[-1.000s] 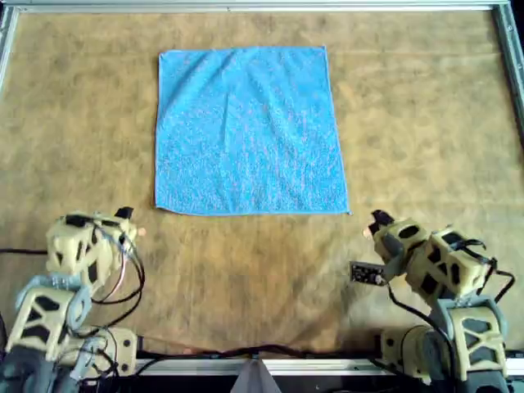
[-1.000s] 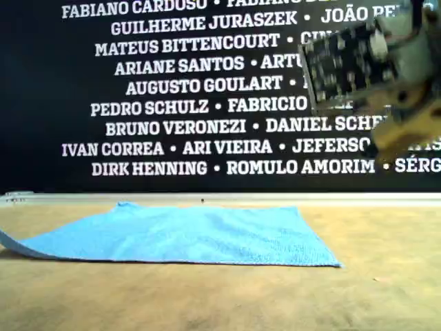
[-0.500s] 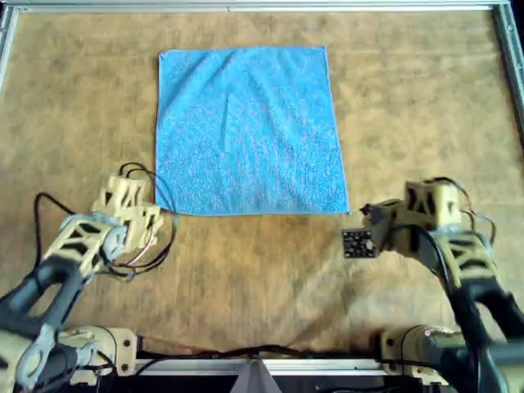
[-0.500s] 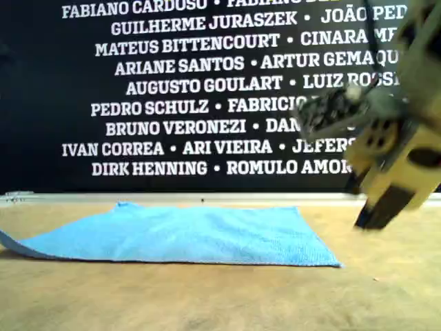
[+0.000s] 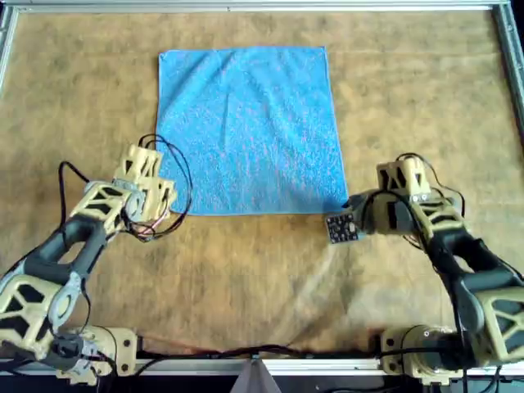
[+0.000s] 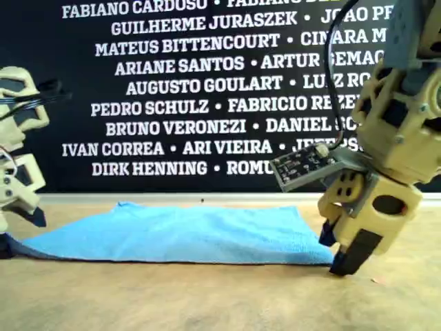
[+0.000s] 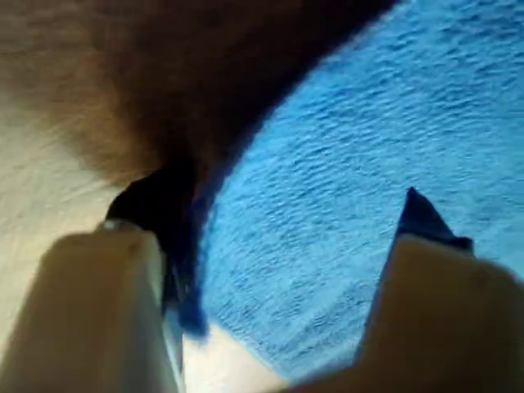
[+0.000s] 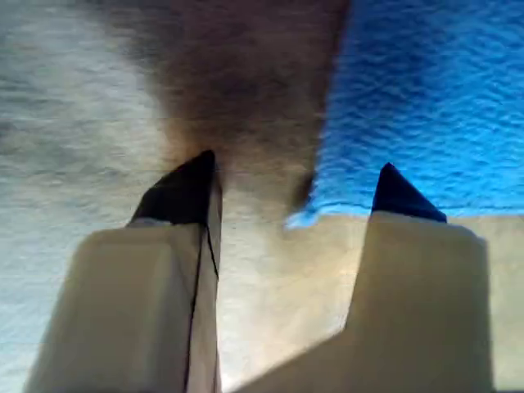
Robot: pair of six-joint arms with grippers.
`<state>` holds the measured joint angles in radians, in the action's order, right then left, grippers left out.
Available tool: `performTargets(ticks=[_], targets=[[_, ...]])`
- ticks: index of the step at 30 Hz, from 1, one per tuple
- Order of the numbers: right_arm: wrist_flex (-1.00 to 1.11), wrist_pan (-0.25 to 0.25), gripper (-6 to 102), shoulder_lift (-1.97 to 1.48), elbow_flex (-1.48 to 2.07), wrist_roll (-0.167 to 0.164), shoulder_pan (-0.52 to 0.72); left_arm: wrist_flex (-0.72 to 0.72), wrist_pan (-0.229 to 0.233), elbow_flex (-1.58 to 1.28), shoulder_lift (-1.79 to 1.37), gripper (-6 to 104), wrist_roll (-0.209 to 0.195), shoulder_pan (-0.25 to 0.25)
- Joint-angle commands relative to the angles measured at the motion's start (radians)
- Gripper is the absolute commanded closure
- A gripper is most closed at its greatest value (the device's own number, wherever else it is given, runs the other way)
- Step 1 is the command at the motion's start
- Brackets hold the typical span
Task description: Fold a cloth
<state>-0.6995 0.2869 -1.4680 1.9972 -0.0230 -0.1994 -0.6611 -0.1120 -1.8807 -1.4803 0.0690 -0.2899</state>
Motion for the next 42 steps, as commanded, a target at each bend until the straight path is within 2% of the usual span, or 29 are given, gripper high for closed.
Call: performTargets(ticks=[1,13,16,34,38,42], targets=[[0.055,-0.003,19,0.026,-0.095,-0.003,-0.005,0.021,0.005,0.066,0.000,8,0.002,-0.015],[0.054,-0.003,21,0.135,-0.230,-0.003,-0.006,0.021,0.006,0.072,0.000,9,0.014,-0.015],[0.054,-0.003,21,0.140,-0.236,-0.003,-0.006,0.021,0.006,0.072,0.000,9,0.002,-0.015],[0.054,-0.005,22,0.196,-0.305,-0.003,-0.061,0.021,0.008,0.063,0.000,9,0.000,-0.015],[0.054,-0.005,34,0.196,-0.305,-0.002,-0.061,0.021,0.008,0.058,0.000,16,-0.002,-0.015],[0.054,-0.005,55,0.196,-0.305,-0.002,-0.061,0.021,0.008,0.069,-0.015,35,-0.003,-0.014]])
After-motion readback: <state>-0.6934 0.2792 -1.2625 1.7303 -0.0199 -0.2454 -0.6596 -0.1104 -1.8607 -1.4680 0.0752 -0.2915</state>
